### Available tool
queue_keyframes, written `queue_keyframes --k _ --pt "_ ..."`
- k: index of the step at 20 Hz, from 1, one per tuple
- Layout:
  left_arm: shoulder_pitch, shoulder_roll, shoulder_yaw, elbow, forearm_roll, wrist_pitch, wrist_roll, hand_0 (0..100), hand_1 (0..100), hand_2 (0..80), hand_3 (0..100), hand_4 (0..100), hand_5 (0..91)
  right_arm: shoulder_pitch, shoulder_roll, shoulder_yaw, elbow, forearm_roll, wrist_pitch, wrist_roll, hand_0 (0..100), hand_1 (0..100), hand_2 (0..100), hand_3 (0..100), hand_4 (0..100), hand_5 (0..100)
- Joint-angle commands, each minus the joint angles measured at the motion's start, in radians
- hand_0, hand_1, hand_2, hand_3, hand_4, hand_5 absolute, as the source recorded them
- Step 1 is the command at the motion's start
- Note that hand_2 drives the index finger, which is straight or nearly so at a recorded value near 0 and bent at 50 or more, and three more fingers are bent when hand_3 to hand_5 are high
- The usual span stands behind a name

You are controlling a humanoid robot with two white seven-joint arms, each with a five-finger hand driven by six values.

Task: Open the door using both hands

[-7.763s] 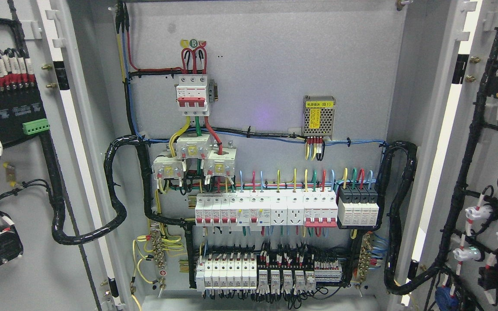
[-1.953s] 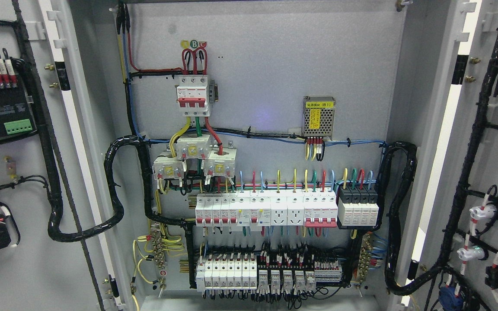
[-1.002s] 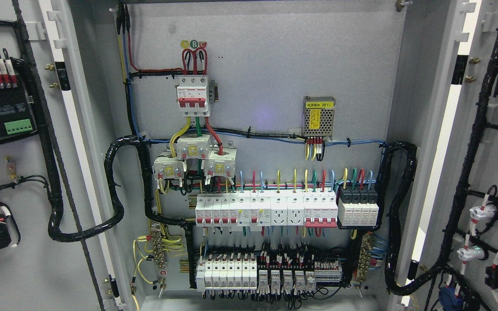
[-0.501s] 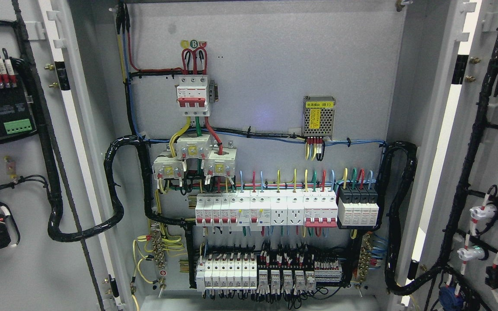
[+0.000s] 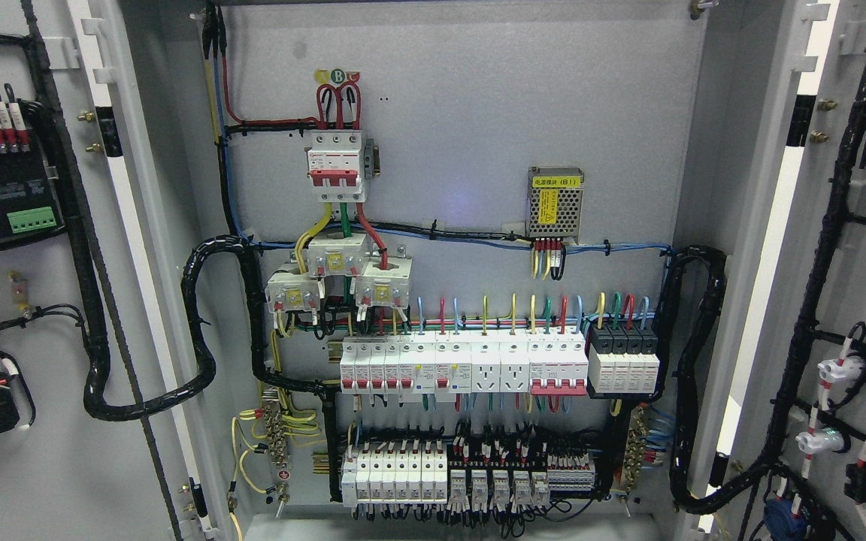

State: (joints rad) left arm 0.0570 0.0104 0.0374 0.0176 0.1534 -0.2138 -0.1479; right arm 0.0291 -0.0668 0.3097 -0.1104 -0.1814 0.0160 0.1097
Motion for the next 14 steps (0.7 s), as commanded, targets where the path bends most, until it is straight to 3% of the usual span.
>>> queue_keyframes --k 1,7,14 --pt "-0.011 -0.044 0.027 0.114 -0.073 0.01 0.005 0 0 0.0 0 0 0.0 -0.037 0.054 -0.018 0.107 0.065 0.051 -0.027 38 0 0 0 0 0" --pt "-0.009 -0.044 0.047 0.093 -0.084 0.013 0.022 0 0 0.0 0 0 0.0 -0.031 0.068 -0.015 0.109 0.066 0.071 -0.074 38 0 0 0 0 0" --pt "-0.01 -0.044 0.047 0.091 -0.084 0.037 0.021 0 0 0.0 0 0 0.0 -0.012 0.07 -0.015 0.109 0.089 0.071 -0.077 38 0 0 0 0 0"
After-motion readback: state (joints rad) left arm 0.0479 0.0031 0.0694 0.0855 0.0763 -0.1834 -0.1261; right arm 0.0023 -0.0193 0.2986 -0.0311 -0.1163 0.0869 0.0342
